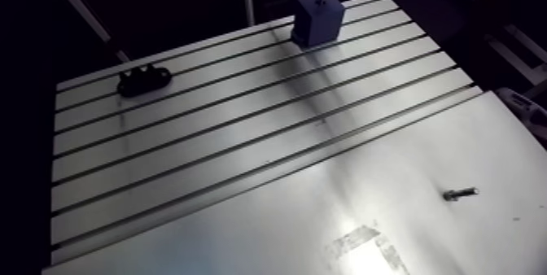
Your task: Pick up the M10 bolt and insert it into the hex recess until seated.
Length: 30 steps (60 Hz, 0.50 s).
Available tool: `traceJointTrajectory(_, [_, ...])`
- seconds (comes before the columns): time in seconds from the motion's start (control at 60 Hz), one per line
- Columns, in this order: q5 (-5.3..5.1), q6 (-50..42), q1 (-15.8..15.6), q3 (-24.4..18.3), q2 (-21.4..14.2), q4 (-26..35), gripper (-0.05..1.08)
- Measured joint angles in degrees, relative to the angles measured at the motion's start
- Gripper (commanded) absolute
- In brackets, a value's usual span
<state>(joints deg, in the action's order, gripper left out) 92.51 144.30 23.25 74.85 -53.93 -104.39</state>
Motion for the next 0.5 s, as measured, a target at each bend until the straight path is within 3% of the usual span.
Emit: traceJointTrajectory(0.5, [-0.13,0.06,0.06,0.10,0.23,-0.07,1.01])
